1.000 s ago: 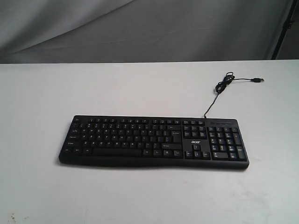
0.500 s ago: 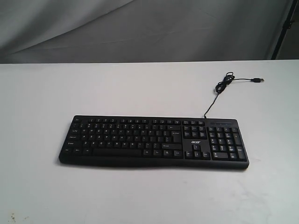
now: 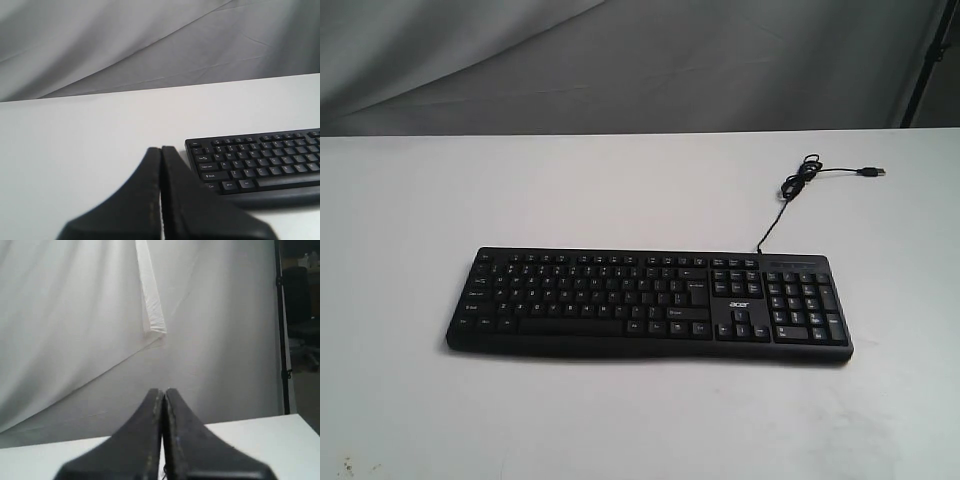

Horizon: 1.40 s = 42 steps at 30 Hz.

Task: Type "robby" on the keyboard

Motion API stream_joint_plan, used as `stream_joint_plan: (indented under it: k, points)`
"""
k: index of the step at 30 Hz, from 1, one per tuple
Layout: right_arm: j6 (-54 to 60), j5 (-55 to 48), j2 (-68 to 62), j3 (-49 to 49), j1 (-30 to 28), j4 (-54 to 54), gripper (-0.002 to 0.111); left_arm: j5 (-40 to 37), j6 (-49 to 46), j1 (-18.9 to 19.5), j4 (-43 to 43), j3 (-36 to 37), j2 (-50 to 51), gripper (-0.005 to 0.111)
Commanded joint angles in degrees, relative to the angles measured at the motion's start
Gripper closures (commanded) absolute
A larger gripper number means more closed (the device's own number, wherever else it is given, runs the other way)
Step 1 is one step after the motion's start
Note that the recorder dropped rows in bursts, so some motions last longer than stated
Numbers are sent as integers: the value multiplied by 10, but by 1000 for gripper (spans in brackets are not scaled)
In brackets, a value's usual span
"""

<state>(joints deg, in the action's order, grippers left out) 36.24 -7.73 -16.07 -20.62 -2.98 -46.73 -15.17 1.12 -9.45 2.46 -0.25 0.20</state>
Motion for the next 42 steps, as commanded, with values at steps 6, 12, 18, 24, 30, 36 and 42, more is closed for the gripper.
stream_joint_plan:
  k: [6,12,18,24,30,36,42]
  points:
    - [-21,70,92,55,-4,-150,108,3,2,-4,3,2,-2,107]
    - [-89,100,133,56,-4,-173,108,3,2,-4,3,2,-2,107]
    - [-385,188,138,56,-4,-185,108,3,2,-4,3,2,-2,107]
    - [-381,232,152,61,-2,-142,108,3,2,-4,3,2,-2,107]
    - [-393,66,161,116,3,194,108,3,2,-4,3,2,-2,107]
    - [-414,52,161,181,3,334,108,3,2,-4,3,2,-2,107]
    - [-414,20,161,188,3,434,108,3,2,-4,3,2,-2,107]
